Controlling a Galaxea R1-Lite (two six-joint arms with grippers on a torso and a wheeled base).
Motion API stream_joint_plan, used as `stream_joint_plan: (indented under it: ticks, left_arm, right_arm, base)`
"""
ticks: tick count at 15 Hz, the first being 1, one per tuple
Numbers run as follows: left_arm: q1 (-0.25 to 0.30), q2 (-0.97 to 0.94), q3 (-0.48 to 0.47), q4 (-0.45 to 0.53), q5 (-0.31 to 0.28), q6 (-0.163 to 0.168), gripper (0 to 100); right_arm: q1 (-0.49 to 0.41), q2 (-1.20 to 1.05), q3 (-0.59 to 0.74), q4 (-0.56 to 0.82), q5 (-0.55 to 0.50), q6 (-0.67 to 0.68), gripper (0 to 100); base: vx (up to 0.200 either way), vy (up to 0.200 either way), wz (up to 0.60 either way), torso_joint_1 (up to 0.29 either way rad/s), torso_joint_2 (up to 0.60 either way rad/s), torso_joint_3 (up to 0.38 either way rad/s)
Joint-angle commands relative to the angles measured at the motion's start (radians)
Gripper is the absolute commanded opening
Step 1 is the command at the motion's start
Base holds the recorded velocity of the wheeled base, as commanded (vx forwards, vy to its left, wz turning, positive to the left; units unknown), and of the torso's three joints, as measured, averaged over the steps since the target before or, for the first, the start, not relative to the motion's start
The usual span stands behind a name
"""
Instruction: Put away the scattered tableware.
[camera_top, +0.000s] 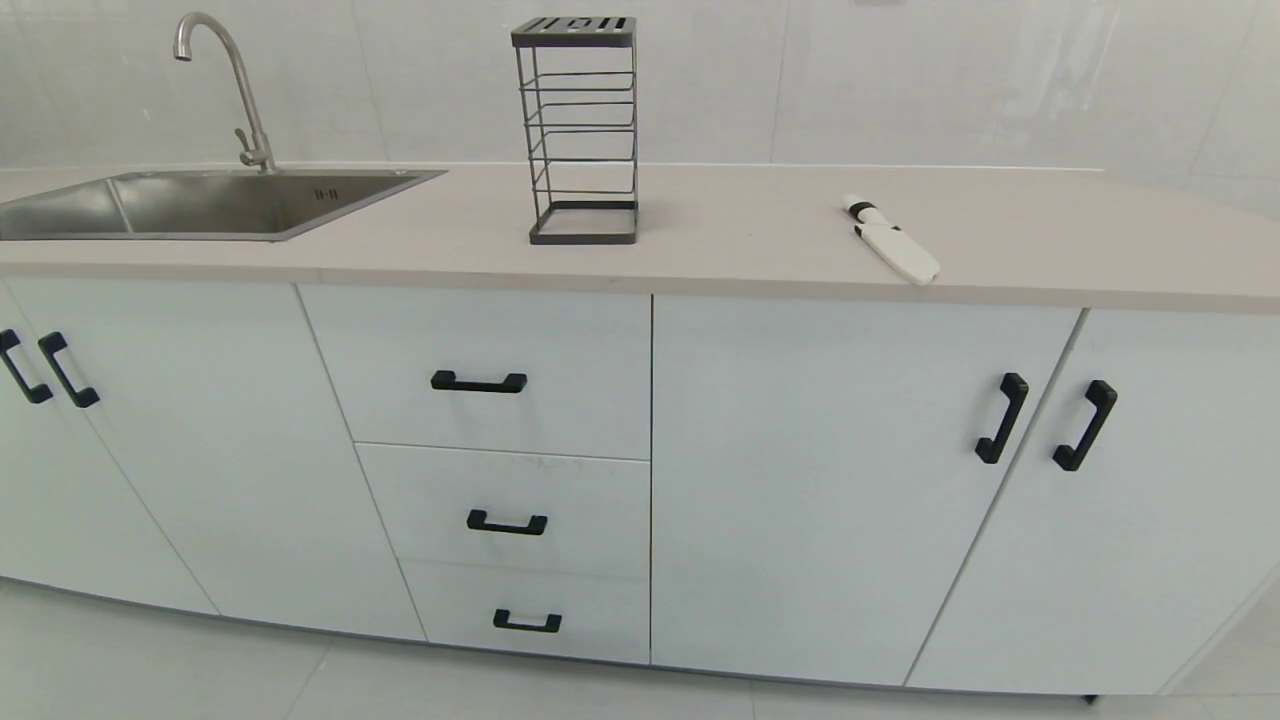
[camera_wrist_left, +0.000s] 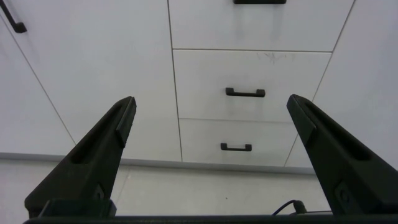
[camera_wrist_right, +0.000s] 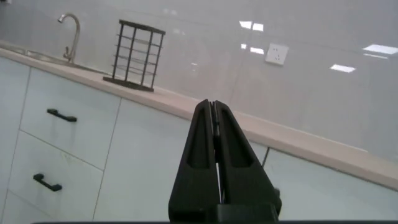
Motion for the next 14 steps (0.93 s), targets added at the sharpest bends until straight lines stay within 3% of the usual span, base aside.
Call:
stream_joint_plan:
  ticks: [1,2,3,4,8,11,14]
  left_arm:
    - [0.000,0.001,0.000,0.000,0.000,0.000,100]
    - [0.000,0.001,0.000,0.000,0.000,0.000,100]
    - [0.000,0.001,0.000,0.000,0.002,-0.008,100]
    - [0.000,0.001,0.000,0.000,0.003,-0.011,100]
    - [0.000,0.001,0.000,0.000,0.000,-0.003,100]
    - [0.000,0.003,0.000,0.001,-0.001,-0.006,100]
    - [0.000,0.001,0.000,0.000,0.000,-0.009,100]
  right_arm:
    - [-0.053,-0.180,0.026,0.169,-0.015,0.006,0]
    - [-0.059,-0.207,0.026,0.323,-0.089,0.017,0]
    - [-0.059,-0.207,0.026,0.533,-0.313,0.098,0]
    - [-0.057,-0.207,0.026,0.627,-0.337,0.195,0]
    - [-0.057,-0.207,0.026,0.614,-0.328,0.184,0]
    - [-0.057,-0.207,0.026,0.614,-0.328,0.187,0]
    - [-0.057,-0.207,0.026,0.614,-0.328,0.196,0]
  base:
    - [0.000,0.000,0.00,0.000,0.00,0.000]
    - [0.000,0.000,0.00,0.000,0.00,0.000]
    - [0.000,0.000,0.00,0.000,0.00,0.000]
    - [0.000,0.000,0.00,0.000,0.00,0.000]
    - [0.000,0.000,0.00,0.000,0.00,0.000]
    - [0.000,-0.200,0.00,-0.001,0.01,0.001]
    - [0.000,0.000,-0.20,-0.001,0.00,0.001]
